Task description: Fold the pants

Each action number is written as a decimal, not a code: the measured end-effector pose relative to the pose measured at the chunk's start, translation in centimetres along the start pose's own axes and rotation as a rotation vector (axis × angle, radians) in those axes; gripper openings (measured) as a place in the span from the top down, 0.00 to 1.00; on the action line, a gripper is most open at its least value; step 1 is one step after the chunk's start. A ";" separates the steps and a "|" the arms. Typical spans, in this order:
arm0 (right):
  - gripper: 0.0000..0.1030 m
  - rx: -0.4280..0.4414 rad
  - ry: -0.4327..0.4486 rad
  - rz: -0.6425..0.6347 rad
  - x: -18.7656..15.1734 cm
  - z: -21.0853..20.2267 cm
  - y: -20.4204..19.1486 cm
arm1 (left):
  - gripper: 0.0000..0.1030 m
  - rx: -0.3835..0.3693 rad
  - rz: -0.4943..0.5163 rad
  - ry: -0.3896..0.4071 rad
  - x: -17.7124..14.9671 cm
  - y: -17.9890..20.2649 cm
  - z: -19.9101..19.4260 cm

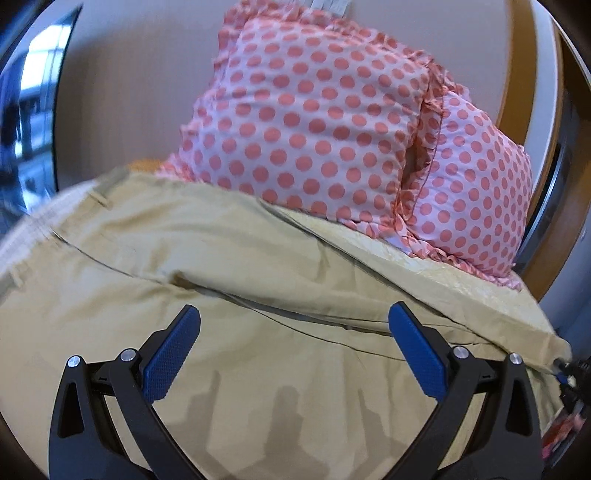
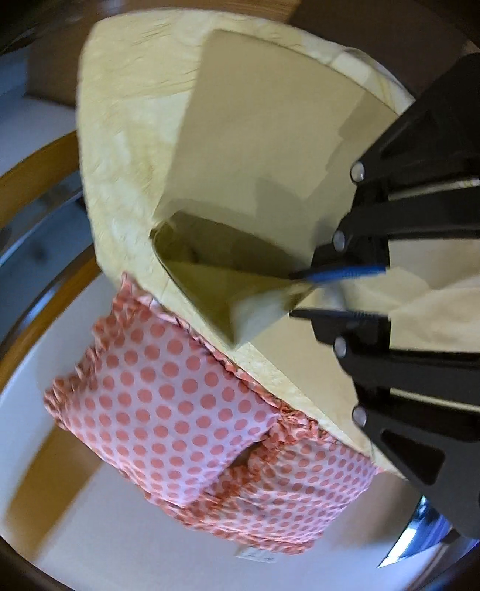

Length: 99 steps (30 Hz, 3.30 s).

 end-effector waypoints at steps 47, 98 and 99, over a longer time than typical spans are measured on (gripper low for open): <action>0.99 -0.057 0.164 -0.050 4.0 -4.6 6.7 | 0.93 0.027 -0.361 -0.243 -4.7 -14.8 -6.2; 0.95 -0.003 0.275 -0.269 0.3 -6.1 1.1 | 0.19 0.227 -0.023 0.055 -9.1 -15.2 -9.1; 0.95 0.061 0.277 -0.302 0.1 -6.3 -1.6 | 0.18 0.223 -0.027 0.058 -9.1 -15.3 -9.1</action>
Point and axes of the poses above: each gripper's, at about its wrist camera, not at the fingertips, and z roughly the way its jaws point, y to its right, x to its top, the point moved 6 cm from there along z, roughly the way its jaws point, and after that the axes turned 5 degrees about -z, right-handed, at the moved point
